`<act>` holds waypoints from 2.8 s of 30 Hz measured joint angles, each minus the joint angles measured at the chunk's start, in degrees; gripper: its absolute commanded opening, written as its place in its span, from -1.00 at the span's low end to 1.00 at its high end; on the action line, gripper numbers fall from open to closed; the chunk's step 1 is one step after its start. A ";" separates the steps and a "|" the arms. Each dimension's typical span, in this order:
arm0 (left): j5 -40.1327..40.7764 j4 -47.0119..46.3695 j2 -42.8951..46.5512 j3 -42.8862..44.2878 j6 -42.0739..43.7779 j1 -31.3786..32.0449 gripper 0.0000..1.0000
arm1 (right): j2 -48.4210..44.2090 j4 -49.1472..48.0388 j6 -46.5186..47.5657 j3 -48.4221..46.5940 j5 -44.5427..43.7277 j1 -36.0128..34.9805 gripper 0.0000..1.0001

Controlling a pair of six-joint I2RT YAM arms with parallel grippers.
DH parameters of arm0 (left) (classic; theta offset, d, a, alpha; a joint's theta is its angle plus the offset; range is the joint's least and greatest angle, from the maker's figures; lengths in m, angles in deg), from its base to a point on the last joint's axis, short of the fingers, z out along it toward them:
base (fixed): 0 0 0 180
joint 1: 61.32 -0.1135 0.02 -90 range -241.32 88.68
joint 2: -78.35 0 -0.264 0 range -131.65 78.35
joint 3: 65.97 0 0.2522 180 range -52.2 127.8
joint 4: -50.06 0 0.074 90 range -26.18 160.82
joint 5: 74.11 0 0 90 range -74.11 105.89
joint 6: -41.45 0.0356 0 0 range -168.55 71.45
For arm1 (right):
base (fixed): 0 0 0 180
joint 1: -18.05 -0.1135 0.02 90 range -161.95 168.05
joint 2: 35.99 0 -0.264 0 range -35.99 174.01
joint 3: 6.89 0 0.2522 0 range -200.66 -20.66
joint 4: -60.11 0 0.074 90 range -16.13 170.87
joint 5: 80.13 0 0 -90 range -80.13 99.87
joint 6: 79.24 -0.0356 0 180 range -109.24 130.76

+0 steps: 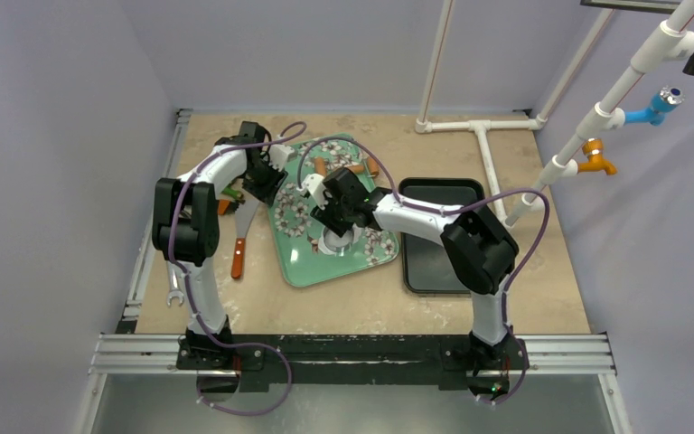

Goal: Roll out the dumpling wrappers from the dough
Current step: Press the dumpling wrapper on the work surface.

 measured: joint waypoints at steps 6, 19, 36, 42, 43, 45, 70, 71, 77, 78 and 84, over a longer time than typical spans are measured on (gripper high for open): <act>-0.02 0.02 0.00 0.00 0.00 0.00 -0.20 | -0.98 -1.14 0.04 0.02 0.74 0.00 -0.26; -0.44 0.26 0.00 0.00 0.00 0.00 -0.23 | -0.79 -1.07 1.14 0.02 0.74 0.00 -0.36; -0.76 0.44 0.00 0.00 0.00 -0.02 -0.27 | -0.15 -3.02 2.89 1.25 0.20 0.11 -0.99; -1.09 0.70 -0.02 0.00 0.00 -0.11 -0.27 | -1.38 -6.32 3.04 3.93 -0.72 0.09 -1.00; -1.14 0.70 -0.02 0.00 0.00 -0.11 -0.27 | -1.55 -6.78 3.06 4.33 -0.90 0.02 -1.00; -1.25 0.72 0.00 0.00 0.00 -0.15 -0.27 | -1.64 -7.13 3.04 4.59 -1.33 -0.09 -1.00; -1.49 1.07 -0.02 0.02 0.00 -0.37 -0.27 | -1.99 -3.41 -16.79 4.55 -16.28 -5.07 -1.00; -1.46 1.07 0.00 0.02 -0.02 -0.37 -0.27 | -2.12 -3.45 -17.59 4.74 -16.31 -5.07 -1.00; -1.49 1.07 -0.02 0.02 0.00 -0.37 -0.27 | -3.85 -2.73 -25.20 6.49 -16.50 -5.07 -1.00; -1.49 1.09 -0.02 0.02 -0.02 -0.37 -0.27 | -4.07 -2.34 -26.80 6.67 -16.85 -5.14 -1.00; -1.49 1.09 -0.02 0.02 -0.02 -0.37 -0.27 | -4.24 -1.05 -31.69 6.88 -20.17 -6.05 -1.00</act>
